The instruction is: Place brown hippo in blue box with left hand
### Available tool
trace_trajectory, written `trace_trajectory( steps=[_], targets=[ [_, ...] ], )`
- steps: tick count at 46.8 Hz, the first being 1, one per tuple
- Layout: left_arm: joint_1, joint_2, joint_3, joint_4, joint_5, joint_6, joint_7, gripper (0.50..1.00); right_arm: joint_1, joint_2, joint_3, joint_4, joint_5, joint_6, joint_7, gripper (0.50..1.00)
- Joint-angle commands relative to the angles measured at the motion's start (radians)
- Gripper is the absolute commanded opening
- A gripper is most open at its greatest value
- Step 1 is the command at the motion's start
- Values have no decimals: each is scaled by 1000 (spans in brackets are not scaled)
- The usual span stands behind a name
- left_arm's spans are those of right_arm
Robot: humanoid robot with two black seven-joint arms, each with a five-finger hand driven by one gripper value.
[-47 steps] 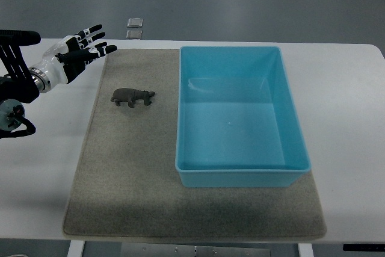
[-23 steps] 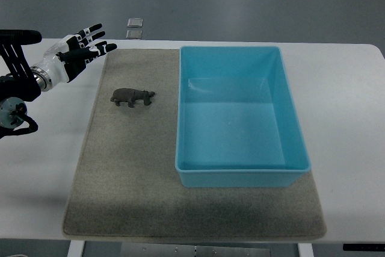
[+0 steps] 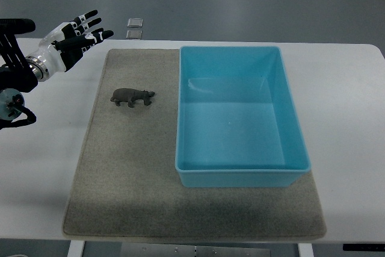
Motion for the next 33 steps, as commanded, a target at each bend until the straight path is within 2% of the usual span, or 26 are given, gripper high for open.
trace_trajectory(
  steps=[1,14,19,27,33],
  targets=[
    [6,0,2,2,0,1,0,999,0,0,0,0,-1,0,0,936],
    [9,0,2,4,0,-10,0,999,0,0,0,0,-1,0,0,936],
    [10,0,0,10,0,-71,-4,999,0,0,0,0,-1,0,0,936],
    [12,0,0,56,0,-185,-47,999,0,0,0,0,-1,0,0,936],
    [12,3,3,60,2,-202,-47,999,0,0,0,0,-1,0,0,936]
  ],
)
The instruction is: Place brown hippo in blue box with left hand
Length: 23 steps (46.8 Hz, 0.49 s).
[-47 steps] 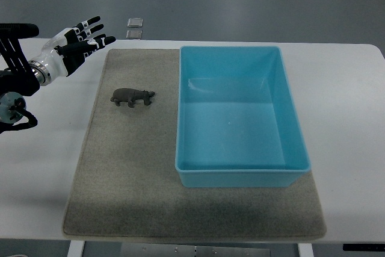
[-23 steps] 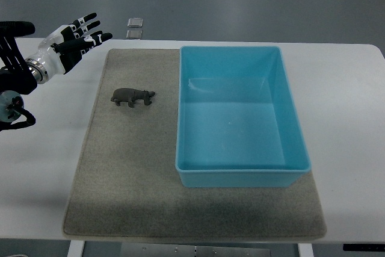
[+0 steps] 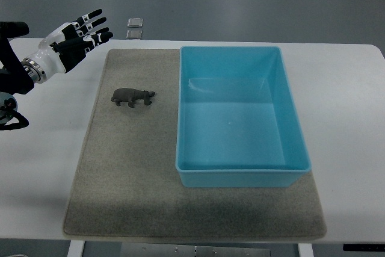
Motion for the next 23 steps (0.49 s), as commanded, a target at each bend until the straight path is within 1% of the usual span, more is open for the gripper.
trace_trajectory(
  steps=[1,7,11,16,23],
  targets=[
    [0,3,4,1,2,-4,0,999,0,0,0,0,1,1,0,936],
    [0,6,9,2,45,-4,-1,999,0,0,0,0,1,0,0,936],
    [0,9,8,1,155,-4,-3,996,0,0,0,0,1,0,0,936],
    [0,11,6,1,306,-4,-31,994,0,0,0,0,1,0,0,936],
    [-1,22,9,-3,439,-6,-58,992,0,0,0,0,0,0,0,936]
  ],
)
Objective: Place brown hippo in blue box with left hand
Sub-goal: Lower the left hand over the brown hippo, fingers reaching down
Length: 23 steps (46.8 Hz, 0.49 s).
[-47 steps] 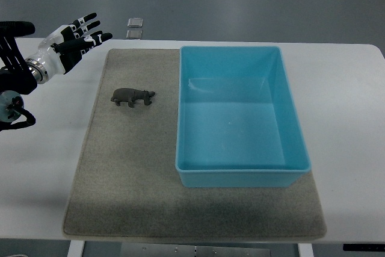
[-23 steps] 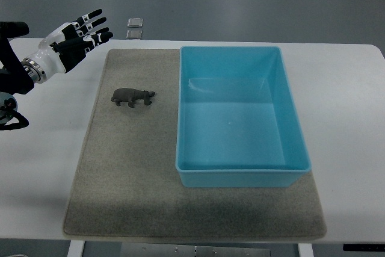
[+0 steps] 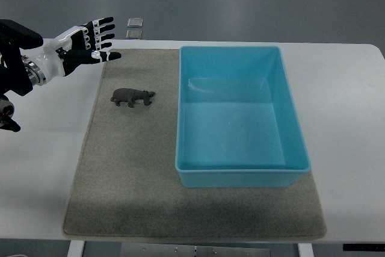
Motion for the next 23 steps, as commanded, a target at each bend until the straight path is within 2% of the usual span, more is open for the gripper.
trace_trajectory(
  steps=[1,13,23],
  targets=[
    [-2,7,2,-4,71,-1,-14,990,0,0,0,0,1,0,0,936],
    [0,30,8,-7,307,-1,-55,981,0,0,0,0,1,0,0,936],
    [-3,47,10,-10,484,-3,-61,984,0,0,0,0,0,0,0,936]
  ],
)
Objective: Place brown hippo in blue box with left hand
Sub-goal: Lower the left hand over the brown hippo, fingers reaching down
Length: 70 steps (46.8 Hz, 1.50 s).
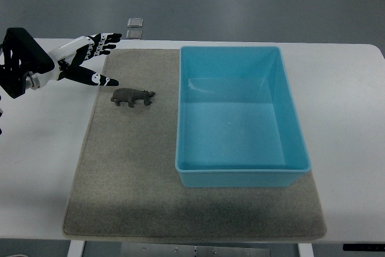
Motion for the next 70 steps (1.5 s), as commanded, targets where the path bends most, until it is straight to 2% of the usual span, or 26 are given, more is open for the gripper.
trace_trajectory(
  steps=[1,15,32,44,56,58,60,63,70],
  targets=[
    [-2,5,2,-1,70,-1,-2,988,0,0,0,0,-1,0,0,936],
    [-13,16,5,-26,291,0,-2,996,0,0,0,0,1,0,0,936],
    [-33,14,7,-35,381,2,-2,975,0,0,0,0,-1,0,0,936],
    [-52,9,7,-32,473,10,-1,900,0,0,0,0,-1,0,0,936],
    [-59,-3,7,-26,573,19,-1,849,0,0,1,0,-1,0,0,936],
    [-59,-12,7,-24,590,20,-1,821,0,0,0,0,1,0,0,936],
    [-59,-20,7,-21,605,20,-1,819,0,0,0,0,1,0,0,936],
    [-61,-24,7,-10,624,20,-1,786,0,0,0,0,-1,0,0,936],
    [-65,-34,7,7,673,32,-1,776,0,0,0,0,-1,1,0,936]
  ],
)
